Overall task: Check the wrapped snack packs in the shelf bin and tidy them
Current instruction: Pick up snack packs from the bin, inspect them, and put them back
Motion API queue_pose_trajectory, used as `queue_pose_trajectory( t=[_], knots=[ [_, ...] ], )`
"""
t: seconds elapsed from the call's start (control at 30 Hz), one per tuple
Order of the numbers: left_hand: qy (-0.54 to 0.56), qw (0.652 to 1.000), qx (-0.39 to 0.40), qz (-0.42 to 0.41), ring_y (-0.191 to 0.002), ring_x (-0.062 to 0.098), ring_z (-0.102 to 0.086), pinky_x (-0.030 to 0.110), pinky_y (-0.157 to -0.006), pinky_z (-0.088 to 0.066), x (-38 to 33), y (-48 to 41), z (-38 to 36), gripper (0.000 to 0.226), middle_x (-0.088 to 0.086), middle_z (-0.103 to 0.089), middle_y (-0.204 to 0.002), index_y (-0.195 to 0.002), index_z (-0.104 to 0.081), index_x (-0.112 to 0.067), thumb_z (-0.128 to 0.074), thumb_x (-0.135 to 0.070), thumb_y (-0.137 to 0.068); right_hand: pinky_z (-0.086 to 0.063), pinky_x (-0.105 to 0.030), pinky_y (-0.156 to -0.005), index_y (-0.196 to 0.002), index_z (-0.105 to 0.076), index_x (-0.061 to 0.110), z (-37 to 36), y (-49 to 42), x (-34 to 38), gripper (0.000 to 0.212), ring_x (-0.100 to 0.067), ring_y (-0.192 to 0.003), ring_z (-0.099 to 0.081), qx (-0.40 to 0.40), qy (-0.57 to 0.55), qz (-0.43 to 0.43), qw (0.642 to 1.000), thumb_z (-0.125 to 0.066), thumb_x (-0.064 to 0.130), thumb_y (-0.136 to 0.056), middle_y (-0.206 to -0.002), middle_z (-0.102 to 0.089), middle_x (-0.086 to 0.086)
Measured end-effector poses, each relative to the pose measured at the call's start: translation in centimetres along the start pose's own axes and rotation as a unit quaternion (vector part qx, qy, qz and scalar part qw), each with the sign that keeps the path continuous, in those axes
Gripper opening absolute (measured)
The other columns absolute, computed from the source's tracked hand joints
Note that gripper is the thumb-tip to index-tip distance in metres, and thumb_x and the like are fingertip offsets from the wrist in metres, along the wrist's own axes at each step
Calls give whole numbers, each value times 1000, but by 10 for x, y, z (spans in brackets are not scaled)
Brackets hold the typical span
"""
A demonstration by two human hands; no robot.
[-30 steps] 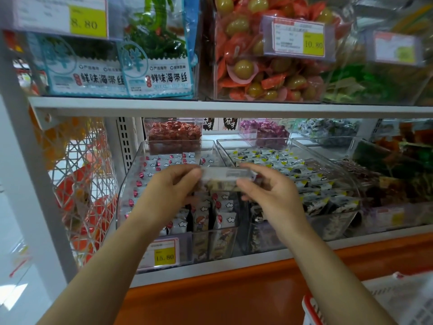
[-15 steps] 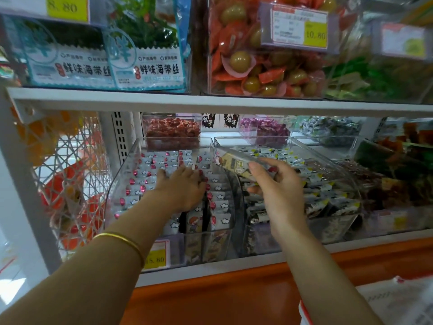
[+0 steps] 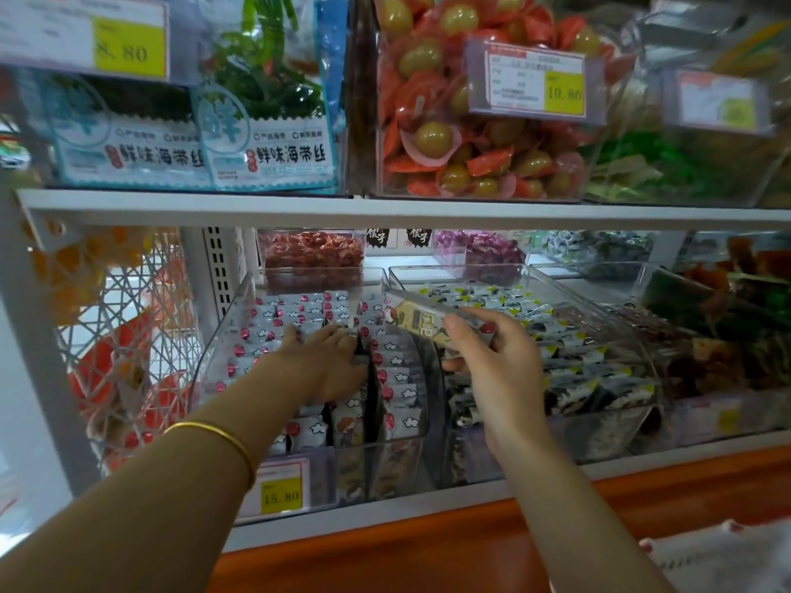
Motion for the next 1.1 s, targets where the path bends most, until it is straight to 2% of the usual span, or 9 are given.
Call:
queue_pose_trajectory(
  t=[0.2, 0.3, 0.37, 0.47, 0.63, 0.8, 0.9, 1.0, 1.1],
  knots=[
    [9, 1000, -3, 5, -145, 16, 1, 56, -110, 10, 8, 10, -2, 62, 1, -6, -158, -147, -17, -23, -14, -55, -94, -50, -19, -80, -104, -58, 25, -8, -7, 16, 22, -8, -91, -62, 4, 97, 74, 992, -67, 29, -84, -98, -59, 15],
    [33, 999, -16, 10, -145, 17, -3, 56, -110, 10, 8, 15, -2, 63, 3, -12, -157, -146, -18, -17, -17, -53, -94, -40, -2, -72, -111, -57, 15, -30, -22, 29, 32, -2, -86, -54, 33, 157, 146, 976, -69, 26, -84, -92, -52, 18],
    [56, 998, -27, 2, -145, 16, -4, 57, -109, 9, 4, 22, 0, 60, 2, -15, -157, -144, -22, -17, -19, -50, -94, -41, -15, -69, -112, -55, 10, -56, -36, 32, 34, -11, -79, -52, 77, 224, 179, 955, -69, 23, -84, -91, -52, 8],
    [87, 995, -53, -13, -144, 14, -3, 58, -109, 10, 0, 33, 1, 55, -2, -17, -156, -144, -23, -19, -21, -45, -96, -43, -32, -68, -104, -52, 8, -96, -53, 28, 29, -17, -79, -53, 156, 338, 202, 906, -68, 21, -84, -90, -56, -2],
    [84, 993, -80, -27, -142, 18, -12, 62, -110, 2, -3, 48, 4, 47, 1, -23, -152, -137, -33, -15, -21, -37, -98, -37, -30, -65, -104, -54, 8, -142, -59, 9, 26, -21, -87, -56, 282, 447, 229, 818, -68, 16, -83, -98, -60, -9],
    [165, 979, -114, -26, -134, 19, -27, 57, -111, -8, 2, 58, 13, 46, 0, -41, -139, -133, -41, -24, -29, -47, -95, -40, -32, -78, -105, -61, 10, -163, -59, -11, 25, -23, -98, -56, 357, 555, 206, 722, -65, 26, -87, -103, -61, -5],
    [177, 976, -130, -12, -134, 18, -24, 50, -110, -11, 14, 62, 14, 52, 0, -39, -141, -136, -39, -25, -34, -51, -92, -34, -45, -102, -106, -64, 15, -163, -59, -27, 21, -24, -114, -51, 391, 621, 186, 653, -47, 23, -95, -115, -62, -3],
    [169, 977, -127, 12, -136, 18, -21, 51, -112, -11, 24, 64, 14, 52, 1, -38, -141, -132, -45, -18, -35, -51, -92, -32, -47, -107, -114, -61, 17, -163, -61, -28, 28, -26, -120, -48, 404, 616, 164, 657, -39, 14, -97, -127, -58, -4],
    [165, 980, -109, 13, -142, 17, -9, 53, -114, -3, 25, 66, 12, 57, 1, -27, -151, -139, -38, -17, -32, -52, -94, -42, -35, -88, -108, -58, 14, -160, -68, -19, 27, -22, -103, -53, 386, 550, 140, 728, -40, 1, -93, -119, -59, -6]
  ],
)
Point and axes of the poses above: each hand's wrist, its own y-axis away from the middle knuckle, its own z-axis out of the back of the hand, x = y × z, the point moved 6 cm from there along -y, towards the middle knuckle
